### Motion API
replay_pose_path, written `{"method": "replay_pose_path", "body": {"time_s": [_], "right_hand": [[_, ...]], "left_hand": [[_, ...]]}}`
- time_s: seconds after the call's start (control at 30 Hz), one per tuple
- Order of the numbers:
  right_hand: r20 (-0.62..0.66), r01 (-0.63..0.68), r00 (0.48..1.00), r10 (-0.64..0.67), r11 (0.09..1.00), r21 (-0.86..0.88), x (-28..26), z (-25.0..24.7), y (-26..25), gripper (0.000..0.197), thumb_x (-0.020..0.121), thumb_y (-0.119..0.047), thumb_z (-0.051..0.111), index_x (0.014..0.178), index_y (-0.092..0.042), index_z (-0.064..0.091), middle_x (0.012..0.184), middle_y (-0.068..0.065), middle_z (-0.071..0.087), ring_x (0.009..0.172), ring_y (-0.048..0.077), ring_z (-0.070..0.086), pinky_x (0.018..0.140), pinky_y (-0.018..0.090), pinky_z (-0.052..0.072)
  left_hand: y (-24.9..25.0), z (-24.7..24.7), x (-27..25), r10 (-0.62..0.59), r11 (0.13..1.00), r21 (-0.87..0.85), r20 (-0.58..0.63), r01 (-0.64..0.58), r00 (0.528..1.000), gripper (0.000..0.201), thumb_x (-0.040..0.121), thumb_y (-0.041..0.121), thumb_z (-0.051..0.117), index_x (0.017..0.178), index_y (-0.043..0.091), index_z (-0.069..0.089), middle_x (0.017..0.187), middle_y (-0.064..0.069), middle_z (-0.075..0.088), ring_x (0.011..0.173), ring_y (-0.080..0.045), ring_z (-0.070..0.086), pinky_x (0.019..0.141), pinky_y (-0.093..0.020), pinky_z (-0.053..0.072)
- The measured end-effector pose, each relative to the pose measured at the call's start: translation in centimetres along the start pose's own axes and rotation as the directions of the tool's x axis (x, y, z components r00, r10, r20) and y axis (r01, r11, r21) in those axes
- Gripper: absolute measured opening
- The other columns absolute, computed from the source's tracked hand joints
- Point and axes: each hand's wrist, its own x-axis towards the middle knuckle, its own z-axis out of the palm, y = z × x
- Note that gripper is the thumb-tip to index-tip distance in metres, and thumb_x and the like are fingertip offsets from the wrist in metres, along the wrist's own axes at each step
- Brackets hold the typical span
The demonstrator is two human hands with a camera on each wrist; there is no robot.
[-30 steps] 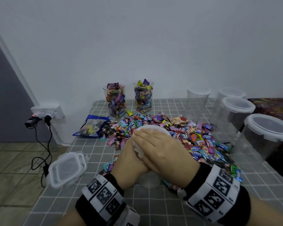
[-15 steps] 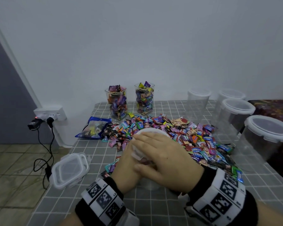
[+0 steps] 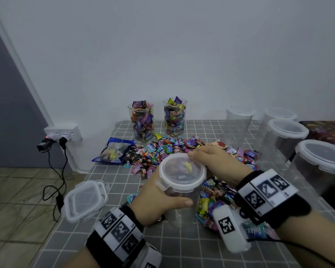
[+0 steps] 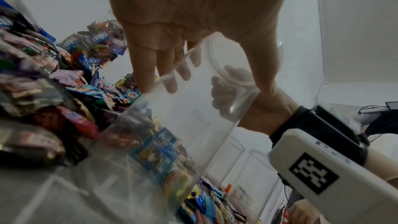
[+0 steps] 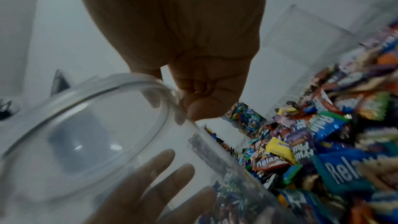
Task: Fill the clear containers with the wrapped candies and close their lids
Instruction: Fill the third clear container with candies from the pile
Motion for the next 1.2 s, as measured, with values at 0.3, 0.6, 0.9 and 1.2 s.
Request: {"method": "replay_pose_path", "body": {"time_s": [0.3, 0.6, 0.9, 1.2], "right_hand": [[0.004, -0.002, 1.000, 0.001, 0.996, 0.086, -0.2, 0.4, -0.3, 0.025, 0.096, -0.033, 0.050, 0.081, -0.014, 0.042, 0.060, -0.001, 0.053, 0.052, 0.017, 0.050, 0.050, 0.027, 0.044], [0.016, -0.114, 0.993, 0.115, 0.945, 0.306, -2.8, -0.4, 3.7, 0.024, 0.095, -0.029, 0.048, 0.108, -0.018, 0.064, 0.107, 0.000, 0.069, 0.099, 0.015, 0.064, 0.077, 0.036, 0.053], [0.254, 0.097, 0.961, -0.110, 0.993, 0.061, -3.6, 1.5, 2.1, 0.079, 0.072, -0.015, 0.078, 0.131, -0.042, 0.034, 0.127, -0.023, 0.053, 0.118, -0.007, 0.049, 0.096, 0.015, 0.041], [0.184, 0.131, 0.974, -0.136, 0.991, 0.039, -3.6, 2.4, 2.5, 0.089, 0.066, -0.025, 0.084, 0.139, -0.027, 0.034, 0.128, -0.013, 0.057, 0.119, 0.000, 0.051, 0.104, 0.026, 0.040]], "left_hand": [[0.3, -0.2, 0.1, -0.023, 0.999, -0.037, 0.065, 0.025, 0.998, 0.073, 0.061, -0.002, 0.078, 0.124, 0.018, 0.048, 0.117, 0.013, 0.066, 0.113, -0.005, 0.059, 0.087, -0.014, 0.046], [2.5, -4.4, -0.8, -0.165, 0.976, 0.151, 0.052, 0.155, 0.985, 0.125, 0.030, 0.074, 0.079, 0.131, 0.059, 0.008, 0.140, 0.026, 0.031, 0.130, 0.007, 0.034, 0.101, -0.019, 0.035], [8.6, -2.6, 2.5, -0.208, 0.708, 0.706, 0.200, 0.006, 0.958, 0.123, 0.047, 0.068, 0.077, 0.148, 0.040, 0.012, 0.151, 0.019, 0.023, 0.134, 0.002, 0.027, 0.113, -0.031, 0.027], [9.1, -1.1, 3.3, -0.170, 0.527, 0.845, 0.210, -0.092, 0.963, 0.107, 0.065, 0.041, 0.081, 0.150, 0.026, 0.017, 0.145, 0.007, 0.037, 0.127, -0.009, 0.038, 0.104, -0.025, 0.034]]}}
